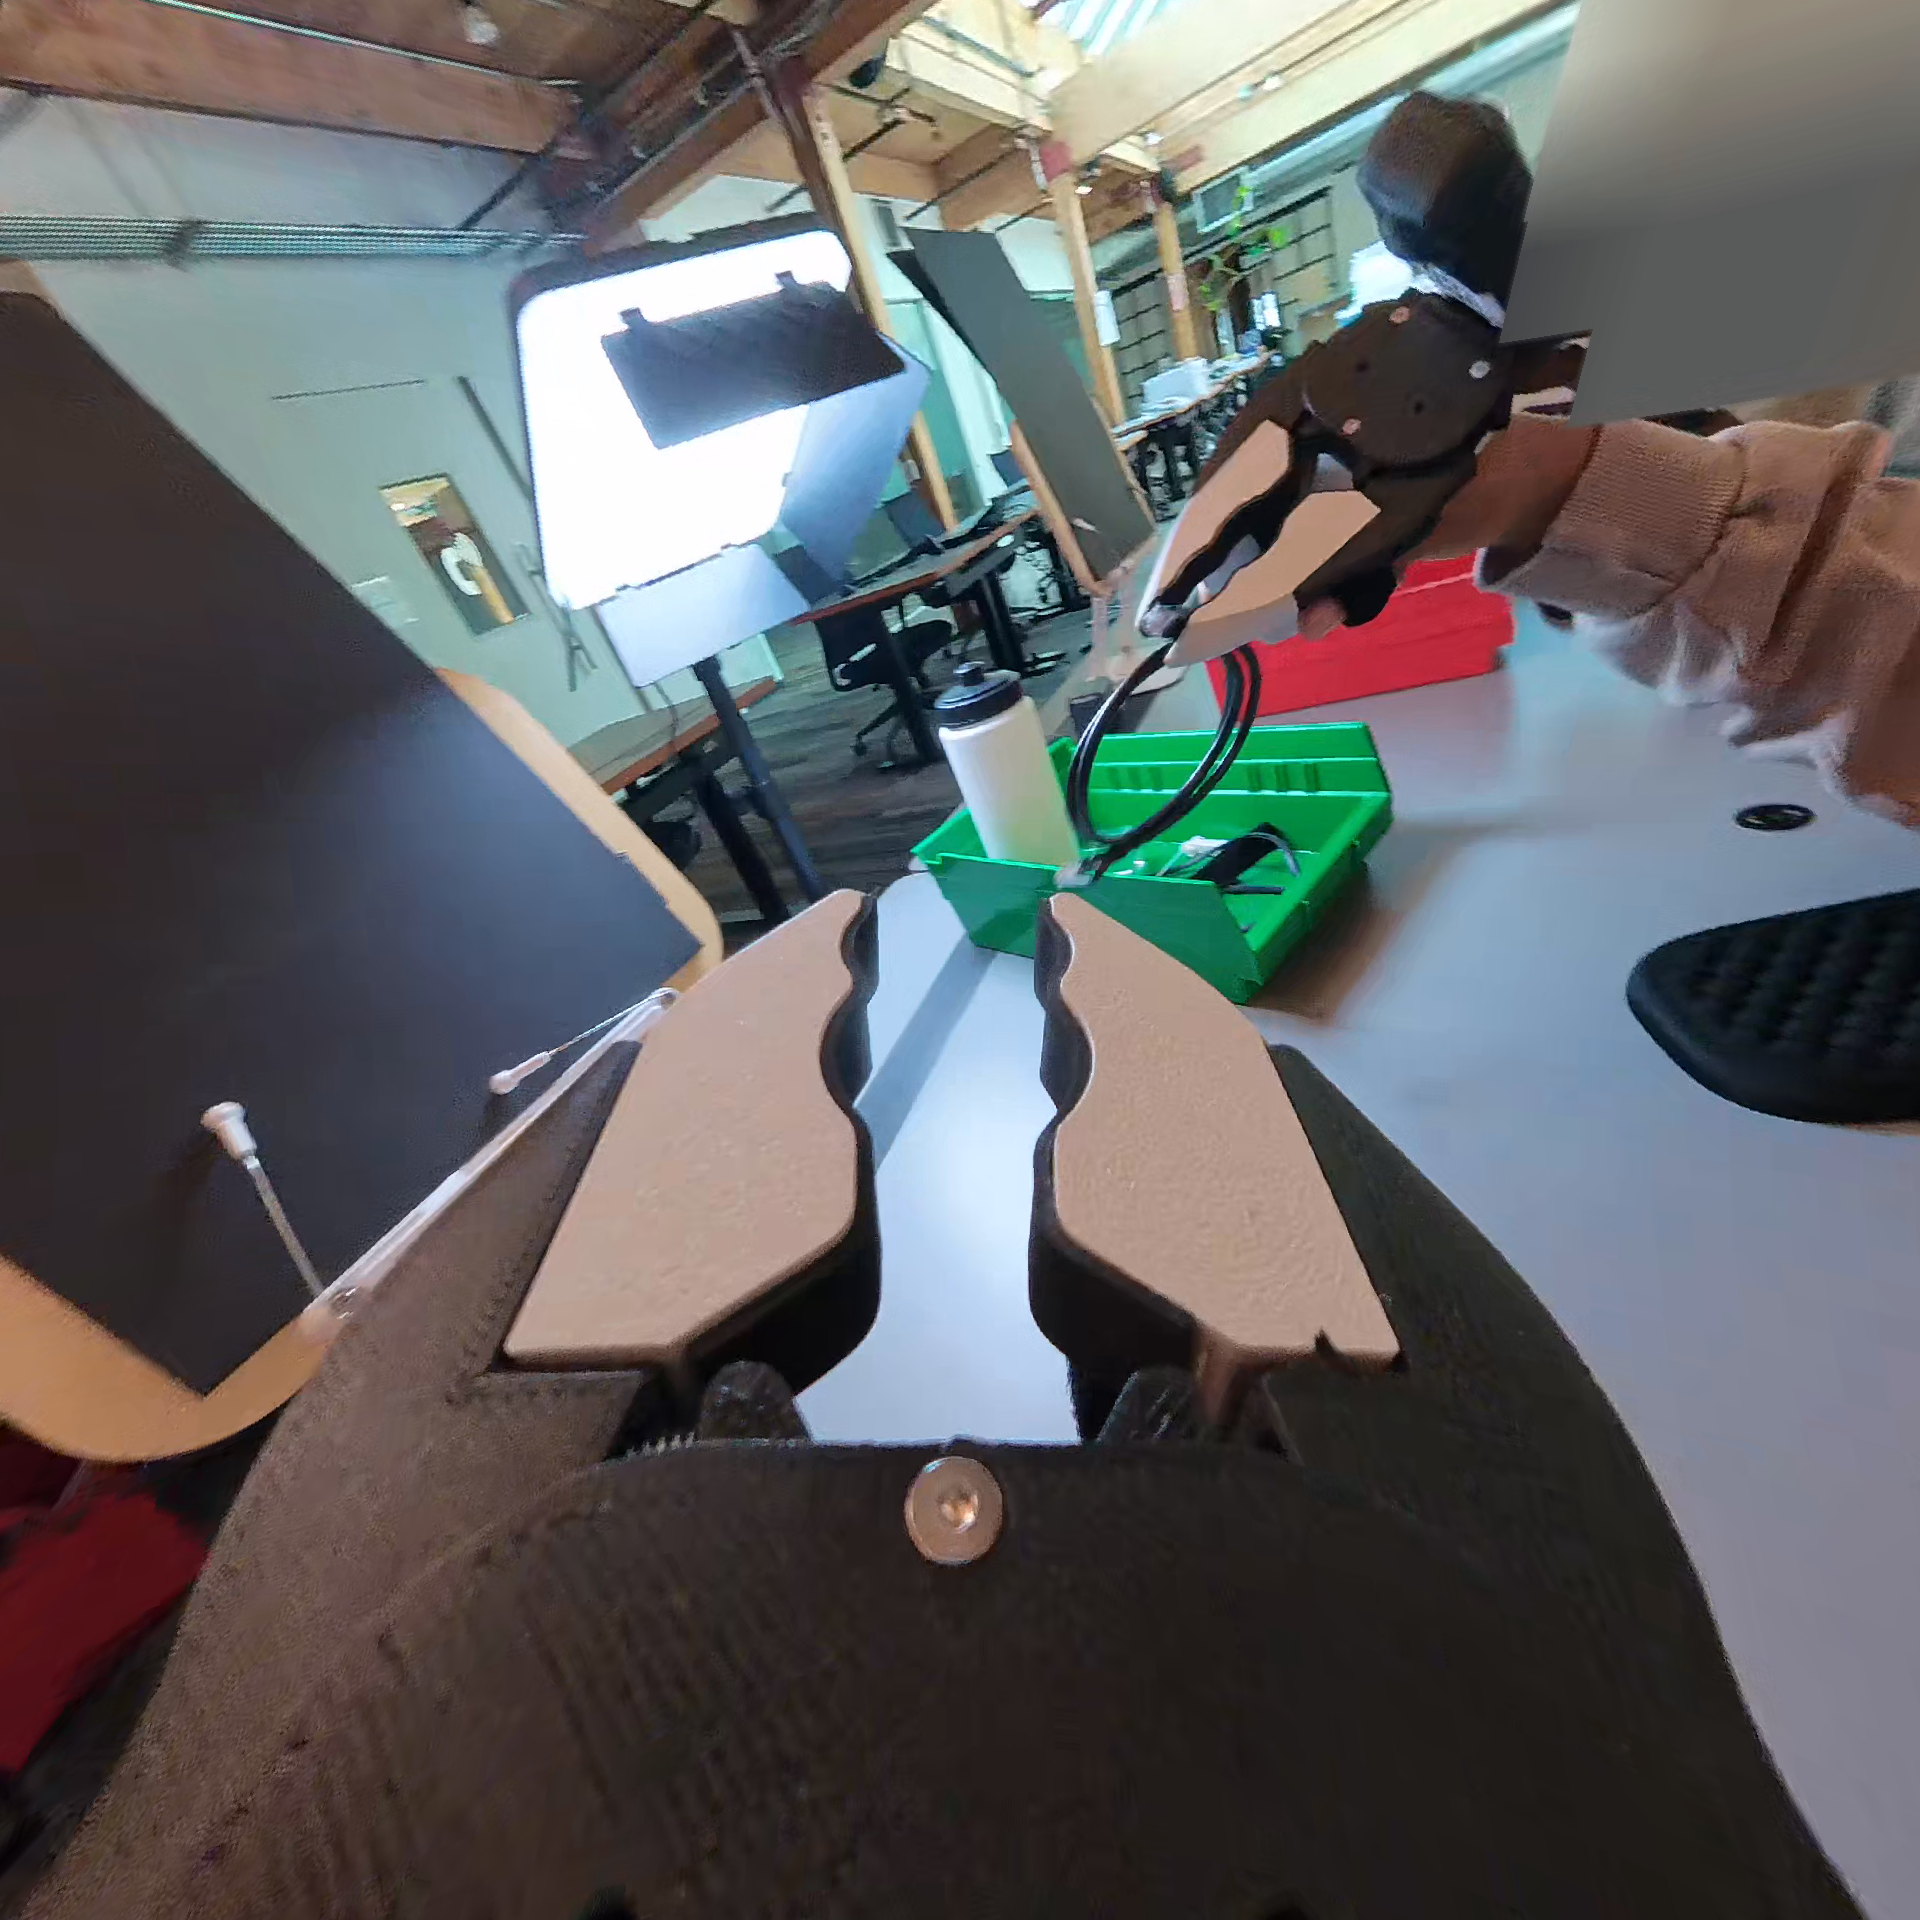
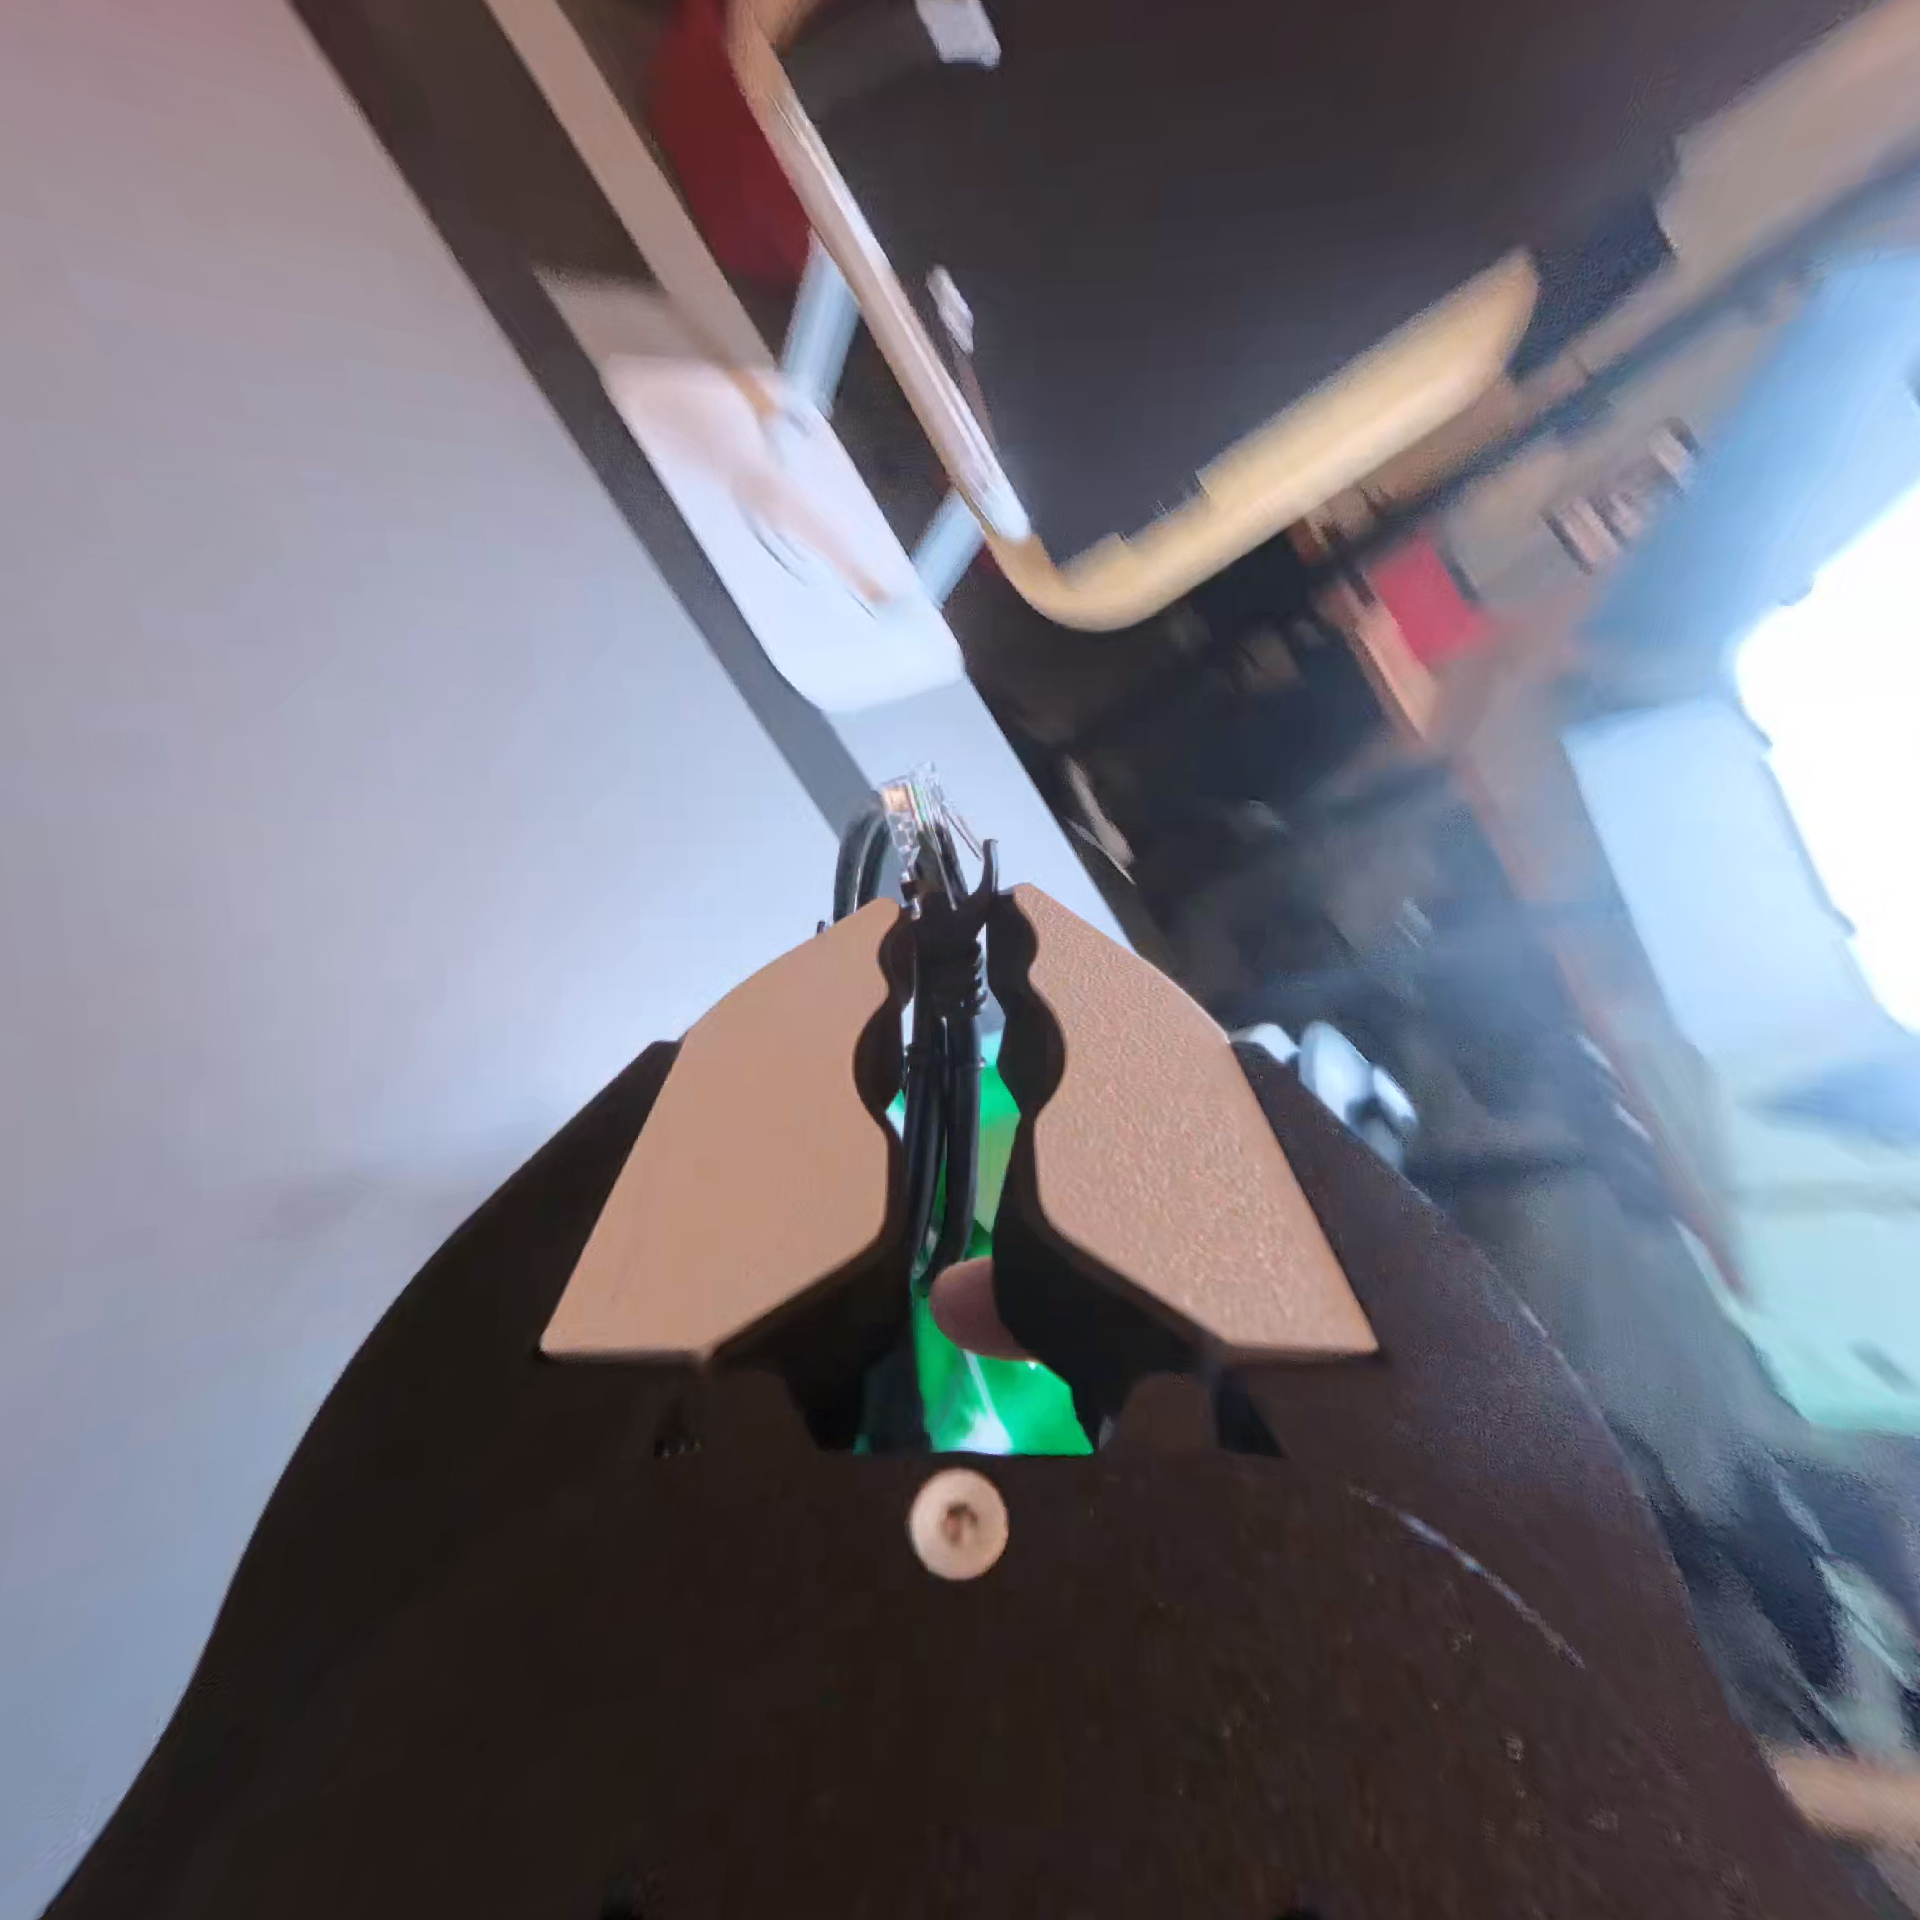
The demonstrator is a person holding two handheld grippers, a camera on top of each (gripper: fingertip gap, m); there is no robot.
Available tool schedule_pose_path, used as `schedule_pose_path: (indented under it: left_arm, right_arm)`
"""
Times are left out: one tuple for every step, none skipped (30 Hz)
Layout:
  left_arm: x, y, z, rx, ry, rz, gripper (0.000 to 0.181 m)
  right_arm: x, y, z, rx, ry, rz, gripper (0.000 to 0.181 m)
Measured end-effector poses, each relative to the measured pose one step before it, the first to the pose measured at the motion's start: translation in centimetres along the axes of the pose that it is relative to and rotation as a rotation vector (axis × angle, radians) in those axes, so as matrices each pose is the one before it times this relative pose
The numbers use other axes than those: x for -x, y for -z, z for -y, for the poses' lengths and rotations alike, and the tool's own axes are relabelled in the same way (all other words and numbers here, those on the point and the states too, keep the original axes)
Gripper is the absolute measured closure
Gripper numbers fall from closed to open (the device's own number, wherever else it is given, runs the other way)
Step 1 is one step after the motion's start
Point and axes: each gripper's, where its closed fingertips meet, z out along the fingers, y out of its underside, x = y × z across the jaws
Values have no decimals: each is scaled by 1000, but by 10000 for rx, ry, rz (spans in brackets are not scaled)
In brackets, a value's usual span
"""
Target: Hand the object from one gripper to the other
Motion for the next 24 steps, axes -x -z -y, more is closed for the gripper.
schedule_pose_path:
  left_arm:
    - [530, 556, 83, -10, 134, 186, 153]
    - [410, 545, -32, -18, 200, 111, 153]
    - [234, 519, -99, -44, 232, 20, 154]
    - [98, 484, -267, -3, 249, -48, 156]
    - [83, 440, -422, 65, 240, -28, 156]
    - [162, 412, -494, 82, 199, 72, 156]
    - [153, 425, -511, 72, 158, 100, 156]
    - [85, 431, -541, 96, 174, 54, 155]
    - [56, 453, -544, 104, 197, 30, 155]
    - [129, 518, -516, 84, 170, 72, 154]
    - [206, 599, -523, 91, 128, 123, 154]
    - [241, 658, -535, 120, 104, 123, 154]
    - [309, 685, -563, 142, 97, 134, 154]
    - [394, 707, -586, 154, 86, 178, 153]
    - [406, 708, -589, 150, 70, 166, 153]
    - [402, 687, -559, 144, 79, 152, 153]
    - [435, 682, -528, 121, 98, 169, 153]
    - [452, 657, -447, 77, 106, 173, 153]
    - [433, 645, -373, 42, 112, 168, 153]
    - [425, 642, -302, 11, 98, 172, 153]
    - [480, 638, -229, -4, 68, 205, 153]
    - [532, 639, -196, -4, 46, 231, 153]
    - [551, 641, -121, -24, 47, 223, 153]
    - [576, 658, -60, -57, 61, 238, 153]
  right_arm:
    - [-2062, 99, -2573, 973, 255, -734, 168]
    - [-1678, -394, -2587, 883, 112, -613, 168]
    - [-1173, -838, -2439, 726, 16, -449, 168]
    - [-669, -1174, -2251, 600, -1, -306, 168]
    - [-390, -1360, -1939, 437, -43, -326, 168]
    - [16, -1429, -1615, 322, -56, -252, 168]
    - [341, -1451, -1430, 360, -27, -233, 168]
    - [781, -1404, -1185, 377, 69, -147, 167]
    - [1412, -1204, -861, 340, 251, 147, 167]
    - [1670, -859, -419, 262, 221, 346, 163]
    - [1787, -433, 90, 118, -76, 646, 155]
    - [1726, -57, 395, 4, -440, 863, 144]
    - [1650, 298, 728, -229, -672, 982, 133]
    - [1701, 669, 1056, -541, -663, 1089, 128]
    - [1568, 902, 1271, -754, -632, 1003, 126]
    - [1181, 1004, 1280, -791, -564, 740, 126]
    - [895, 1050, 1144, -728, -442, 530, 126]
    - [608, 1091, 1068, -710, -348, 300, 127]
    - [460, 1101, 1031, -721, -307, 175, 128]
    - [420, 1100, 959, -714, -314, 119, 129]
    - [336, 1074, 893, -712, -307, 34, 130]
    - [229, 1021, 724, -647, -278, -61, 131]
    - [191, 981, 547, -570, -250, -100, 131]
    - [104, 935, 426, -529, -232, -175, 131]
